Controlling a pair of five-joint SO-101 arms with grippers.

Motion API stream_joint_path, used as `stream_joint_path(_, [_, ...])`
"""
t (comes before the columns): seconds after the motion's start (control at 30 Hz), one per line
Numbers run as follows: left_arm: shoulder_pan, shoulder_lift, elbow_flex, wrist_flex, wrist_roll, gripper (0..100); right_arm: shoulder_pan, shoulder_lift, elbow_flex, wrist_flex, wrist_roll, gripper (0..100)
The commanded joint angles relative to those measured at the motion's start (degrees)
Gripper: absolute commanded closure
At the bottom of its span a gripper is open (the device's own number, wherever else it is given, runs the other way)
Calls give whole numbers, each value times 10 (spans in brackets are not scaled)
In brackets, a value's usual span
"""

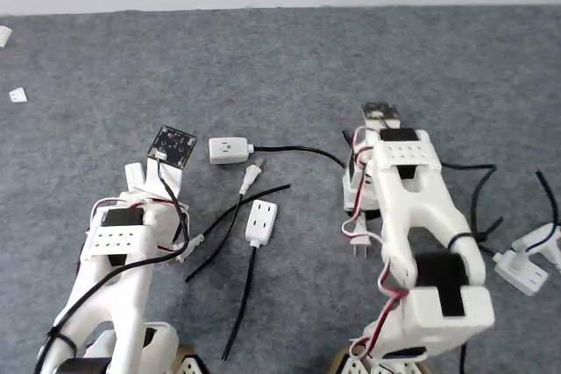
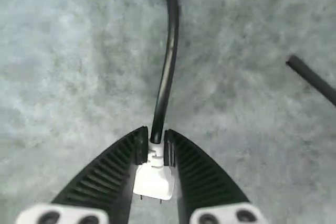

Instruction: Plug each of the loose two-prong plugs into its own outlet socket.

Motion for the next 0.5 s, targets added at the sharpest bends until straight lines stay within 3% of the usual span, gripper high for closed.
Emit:
stream_joint_path(0.0, [16,-4,-14,-2,-1,987,-51,-115,-51,61,23,991])
stream_joint_path(0.23, [12,152,-131,61,13,987,-167,-292,-52,78,96,991])
stream_joint_path(0.37, [11,207,-185,117,-50,987,-225,-308,-52,57,111,991])
stream_joint_path(0.47, [14,208,-185,122,-57,988,-268,-307,-52,32,109,991])
